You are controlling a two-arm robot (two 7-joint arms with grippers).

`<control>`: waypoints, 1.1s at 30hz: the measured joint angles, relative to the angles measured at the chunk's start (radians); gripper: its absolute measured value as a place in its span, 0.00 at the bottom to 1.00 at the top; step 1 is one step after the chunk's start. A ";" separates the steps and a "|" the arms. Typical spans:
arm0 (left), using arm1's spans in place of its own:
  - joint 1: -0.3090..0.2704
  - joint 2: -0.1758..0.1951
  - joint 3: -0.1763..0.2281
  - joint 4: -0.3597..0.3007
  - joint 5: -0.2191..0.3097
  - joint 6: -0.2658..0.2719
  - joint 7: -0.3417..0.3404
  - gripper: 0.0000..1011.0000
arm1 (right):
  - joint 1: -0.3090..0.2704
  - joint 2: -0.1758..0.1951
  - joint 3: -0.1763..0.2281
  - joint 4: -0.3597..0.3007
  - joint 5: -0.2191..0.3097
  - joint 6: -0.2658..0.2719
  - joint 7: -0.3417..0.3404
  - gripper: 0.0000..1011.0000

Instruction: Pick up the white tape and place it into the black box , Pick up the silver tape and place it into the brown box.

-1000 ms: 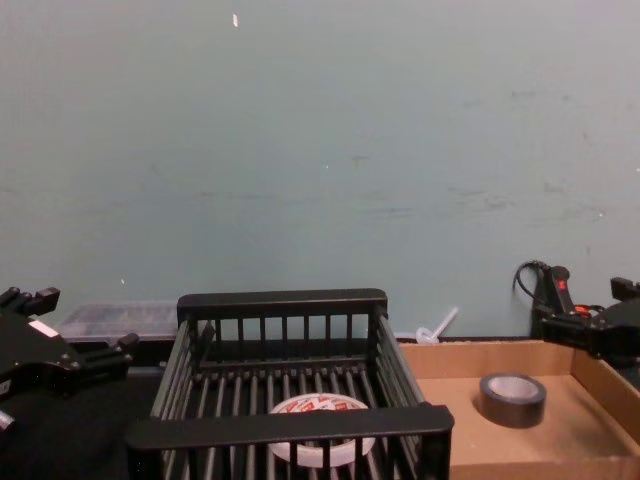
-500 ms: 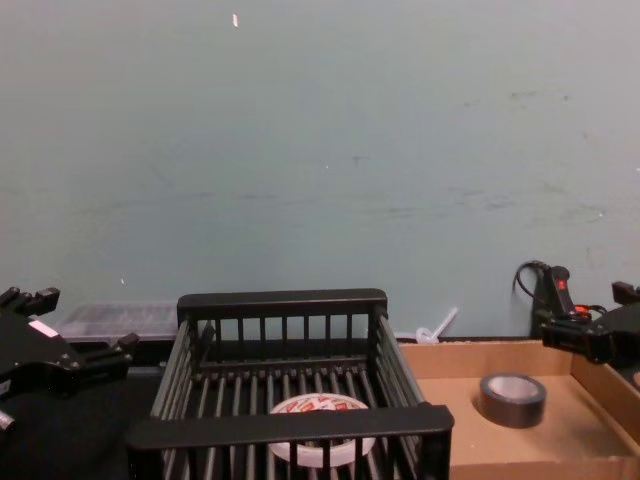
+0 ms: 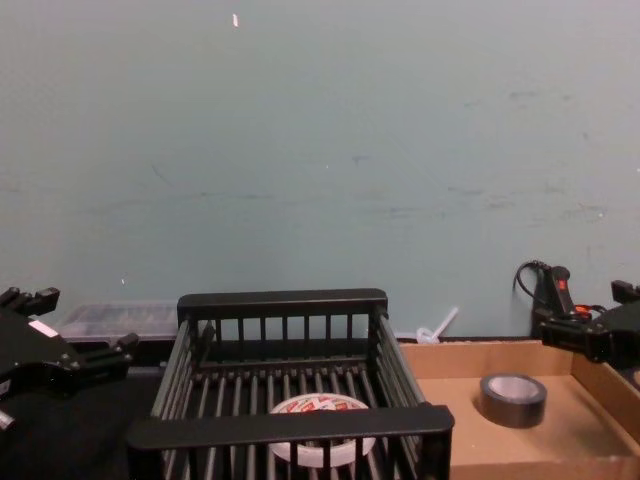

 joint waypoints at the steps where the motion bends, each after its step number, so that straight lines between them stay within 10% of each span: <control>1: 0.000 0.000 0.000 0.000 0.000 0.000 0.000 0.99 | 0.000 0.000 0.000 0.000 0.000 0.000 0.000 0.99; 33: 0.000 0.000 0.000 0.000 0.000 0.000 0.000 0.99 | -0.001 0.001 -0.001 -0.002 0.003 0.001 0.002 0.99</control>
